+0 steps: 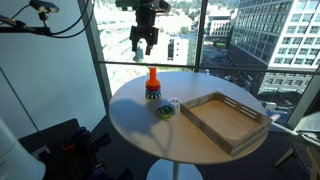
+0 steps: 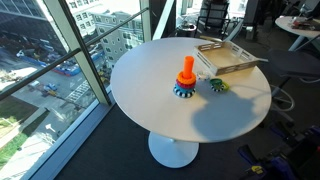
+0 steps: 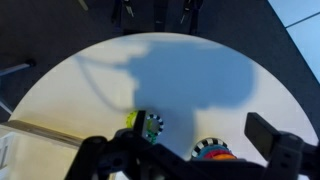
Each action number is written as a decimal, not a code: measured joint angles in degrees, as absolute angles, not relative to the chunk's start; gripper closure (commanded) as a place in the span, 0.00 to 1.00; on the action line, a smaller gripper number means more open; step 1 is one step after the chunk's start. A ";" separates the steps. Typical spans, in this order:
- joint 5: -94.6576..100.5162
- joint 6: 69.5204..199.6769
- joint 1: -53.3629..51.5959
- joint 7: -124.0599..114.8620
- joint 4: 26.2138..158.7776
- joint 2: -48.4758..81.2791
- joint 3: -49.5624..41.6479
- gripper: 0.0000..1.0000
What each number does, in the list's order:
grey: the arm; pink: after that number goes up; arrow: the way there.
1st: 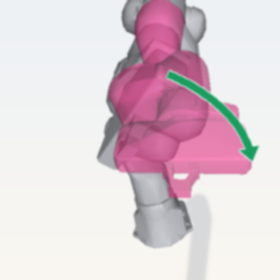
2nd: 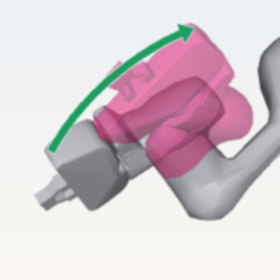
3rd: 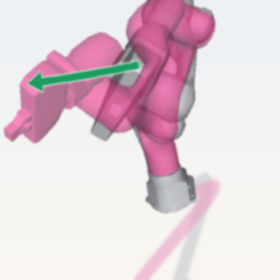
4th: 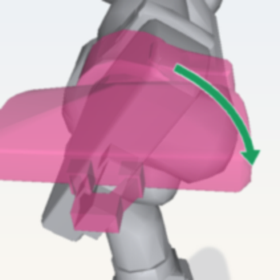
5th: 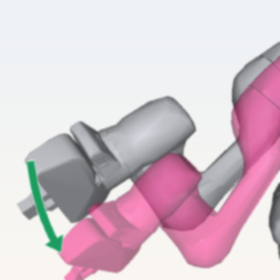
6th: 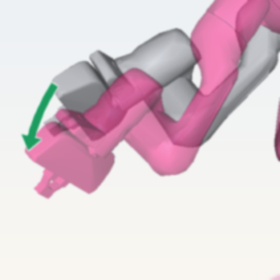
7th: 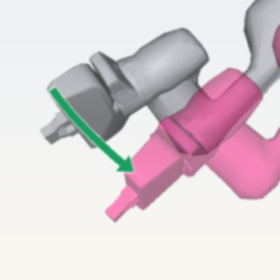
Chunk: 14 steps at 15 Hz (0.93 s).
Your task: Pick up the orange ring and put it on the ring holder
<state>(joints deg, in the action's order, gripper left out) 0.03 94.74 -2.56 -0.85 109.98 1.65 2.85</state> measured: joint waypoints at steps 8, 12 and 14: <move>0.04 93.74 -2.46 -1.01 115.15 -9.02 2.64 0.00; 0.03 93.70 -2.18 -1.03 117.80 -13.65 2.40 0.00; -0.09 93.78 -2.10 -1.11 118.54 -14.61 2.35 0.00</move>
<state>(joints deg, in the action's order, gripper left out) -0.09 93.78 -2.10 -1.11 118.54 -14.61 2.35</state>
